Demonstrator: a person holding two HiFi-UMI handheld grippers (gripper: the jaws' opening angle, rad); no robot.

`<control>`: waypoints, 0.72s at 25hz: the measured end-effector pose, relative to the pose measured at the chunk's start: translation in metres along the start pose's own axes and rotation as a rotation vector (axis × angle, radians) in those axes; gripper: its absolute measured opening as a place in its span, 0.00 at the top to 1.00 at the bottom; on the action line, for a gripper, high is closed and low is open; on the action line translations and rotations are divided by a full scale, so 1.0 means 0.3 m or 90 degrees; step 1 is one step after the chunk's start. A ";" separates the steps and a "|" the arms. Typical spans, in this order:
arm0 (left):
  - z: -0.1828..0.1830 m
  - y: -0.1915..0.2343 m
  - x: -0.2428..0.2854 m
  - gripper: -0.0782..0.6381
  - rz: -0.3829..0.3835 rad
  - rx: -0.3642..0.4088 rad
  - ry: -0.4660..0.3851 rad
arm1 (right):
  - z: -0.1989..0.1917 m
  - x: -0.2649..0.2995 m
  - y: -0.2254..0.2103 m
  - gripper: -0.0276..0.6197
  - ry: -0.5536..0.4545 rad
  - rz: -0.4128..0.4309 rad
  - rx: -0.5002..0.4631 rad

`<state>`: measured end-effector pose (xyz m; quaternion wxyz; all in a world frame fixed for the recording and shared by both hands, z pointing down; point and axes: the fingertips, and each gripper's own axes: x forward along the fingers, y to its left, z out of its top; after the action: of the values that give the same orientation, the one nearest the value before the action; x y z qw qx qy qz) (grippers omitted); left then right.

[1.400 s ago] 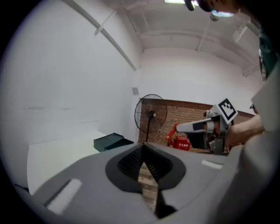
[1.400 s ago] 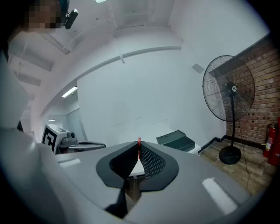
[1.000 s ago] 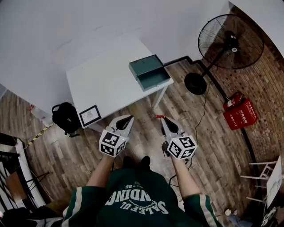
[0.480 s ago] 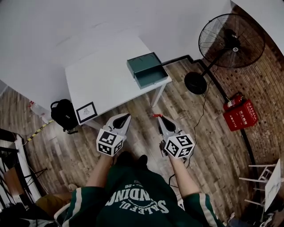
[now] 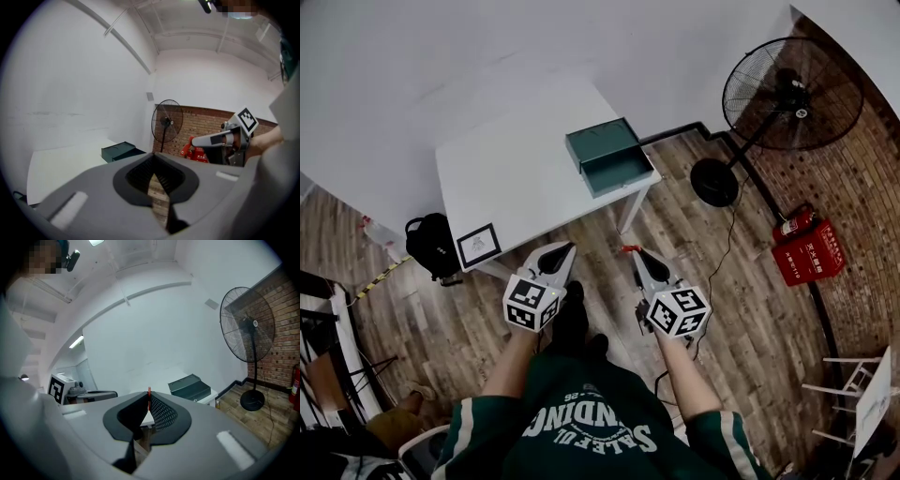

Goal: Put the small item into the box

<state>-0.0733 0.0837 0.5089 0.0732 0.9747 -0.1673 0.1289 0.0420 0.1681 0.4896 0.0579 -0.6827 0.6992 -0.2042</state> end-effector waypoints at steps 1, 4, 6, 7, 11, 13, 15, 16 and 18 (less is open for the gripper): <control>0.004 0.010 0.017 0.82 -0.001 0.000 0.001 | 0.007 0.014 -0.010 0.93 0.001 0.000 0.000; 0.014 0.052 0.073 0.82 -0.006 -0.001 0.006 | 0.028 0.064 -0.034 0.93 0.001 -0.001 0.002; 0.019 0.081 0.118 0.82 -0.012 -0.002 0.010 | 0.040 0.098 -0.056 0.93 0.002 -0.004 0.003; 0.022 0.095 0.145 0.82 -0.017 -0.002 0.011 | 0.047 0.116 -0.070 0.93 0.003 -0.007 0.004; 0.051 0.167 0.264 0.82 -0.032 -0.003 0.014 | 0.079 0.215 -0.135 0.93 0.012 -0.015 0.004; 0.065 0.208 0.318 0.82 -0.039 -0.001 0.018 | 0.098 0.273 -0.162 0.93 0.016 -0.019 0.005; 0.080 0.250 0.368 0.82 -0.046 0.001 0.023 | 0.122 0.331 -0.189 0.93 0.019 -0.023 0.005; 0.089 0.272 0.393 0.82 -0.050 0.001 0.026 | 0.136 0.360 -0.203 0.93 0.021 -0.026 0.006; 0.104 0.315 0.440 0.82 -0.058 0.002 0.032 | 0.161 0.419 -0.229 0.93 0.023 -0.031 0.008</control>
<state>0.0215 -0.0510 0.5249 0.0819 0.9779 -0.1205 0.1503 0.1157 0.0364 0.4955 0.0442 -0.6955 0.6819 -0.2220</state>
